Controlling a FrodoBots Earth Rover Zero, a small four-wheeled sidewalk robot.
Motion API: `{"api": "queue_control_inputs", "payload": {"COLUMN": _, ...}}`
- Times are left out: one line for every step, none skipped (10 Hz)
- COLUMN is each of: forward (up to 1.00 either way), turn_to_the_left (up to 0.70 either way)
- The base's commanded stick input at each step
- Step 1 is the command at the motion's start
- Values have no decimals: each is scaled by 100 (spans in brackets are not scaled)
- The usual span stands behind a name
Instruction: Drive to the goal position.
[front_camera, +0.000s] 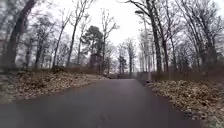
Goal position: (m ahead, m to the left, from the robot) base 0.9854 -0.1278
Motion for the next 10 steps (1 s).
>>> {"api": "queue_control_inputs", "payload": {"forward": 100, "turn_to_the_left": 0}}
{"api": "queue_control_inputs", "payload": {"forward": 99, "turn_to_the_left": 0}}
{"api": "queue_control_inputs", "payload": {"forward": 83, "turn_to_the_left": 0}}
{"api": "queue_control_inputs", "payload": {"forward": 67, "turn_to_the_left": 0}}
{"api": "queue_control_inputs", "payload": {"forward": 51, "turn_to_the_left": 0}}
{"api": "queue_control_inputs", "payload": {"forward": 35, "turn_to_the_left": 0}}
{"api": "queue_control_inputs", "payload": {"forward": 19, "turn_to_the_left": 0}}
{"api": "queue_control_inputs", "payload": {"forward": 3, "turn_to_the_left": 0}}
{"api": "queue_control_inputs", "payload": {"forward": 0, "turn_to_the_left": 0}}
{"api": "queue_control_inputs", "payload": {"forward": 0, "turn_to_the_left": 0}}
